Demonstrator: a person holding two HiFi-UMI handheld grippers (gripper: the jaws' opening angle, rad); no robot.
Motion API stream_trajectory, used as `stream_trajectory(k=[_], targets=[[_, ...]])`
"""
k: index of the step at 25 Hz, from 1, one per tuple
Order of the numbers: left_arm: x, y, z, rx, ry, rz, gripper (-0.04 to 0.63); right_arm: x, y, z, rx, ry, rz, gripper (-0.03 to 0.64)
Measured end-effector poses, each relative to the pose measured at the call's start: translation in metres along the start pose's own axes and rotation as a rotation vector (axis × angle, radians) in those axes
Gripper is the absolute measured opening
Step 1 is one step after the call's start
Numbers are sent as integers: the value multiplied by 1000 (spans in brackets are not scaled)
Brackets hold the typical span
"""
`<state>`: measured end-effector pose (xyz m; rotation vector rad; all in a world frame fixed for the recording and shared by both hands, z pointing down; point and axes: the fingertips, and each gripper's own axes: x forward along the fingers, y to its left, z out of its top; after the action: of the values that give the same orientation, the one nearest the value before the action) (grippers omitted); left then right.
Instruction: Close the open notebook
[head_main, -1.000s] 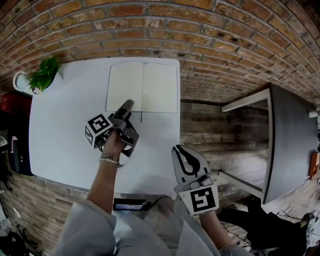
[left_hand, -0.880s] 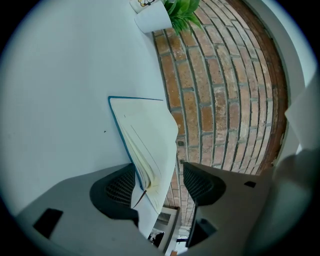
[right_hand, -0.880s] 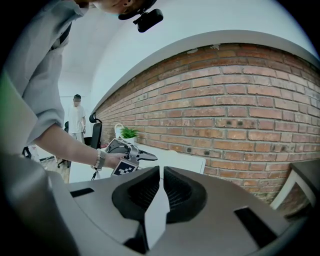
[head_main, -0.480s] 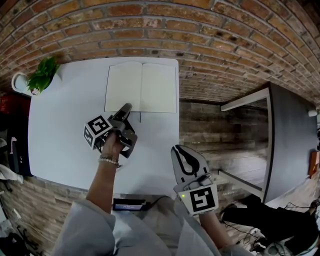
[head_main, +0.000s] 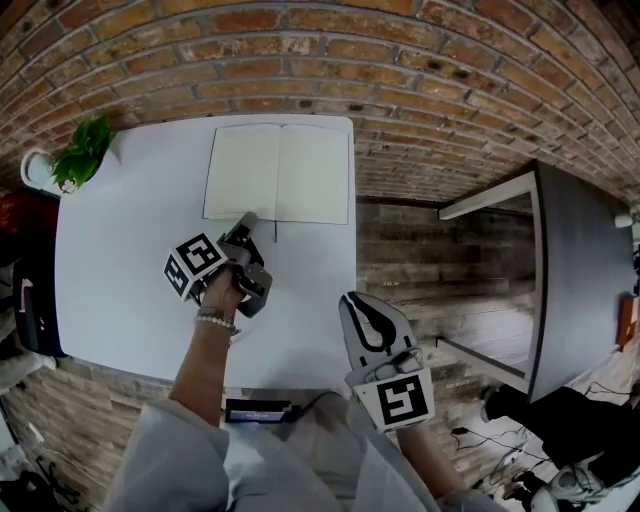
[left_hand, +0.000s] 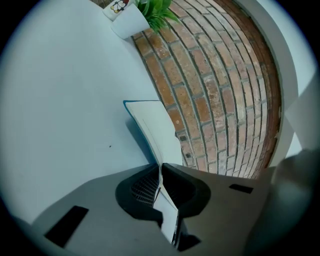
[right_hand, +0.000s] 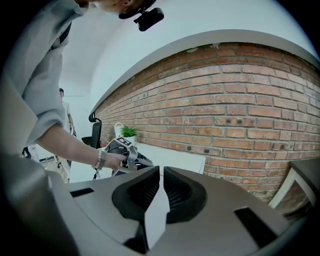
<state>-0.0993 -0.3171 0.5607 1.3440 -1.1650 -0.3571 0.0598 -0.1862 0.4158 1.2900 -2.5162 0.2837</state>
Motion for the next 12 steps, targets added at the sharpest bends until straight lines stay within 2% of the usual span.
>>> stream_trajectory(k=[12], targets=[[-2,-16,-5,298,25,37,33,-5,2,1,2,-7,-13,54]])
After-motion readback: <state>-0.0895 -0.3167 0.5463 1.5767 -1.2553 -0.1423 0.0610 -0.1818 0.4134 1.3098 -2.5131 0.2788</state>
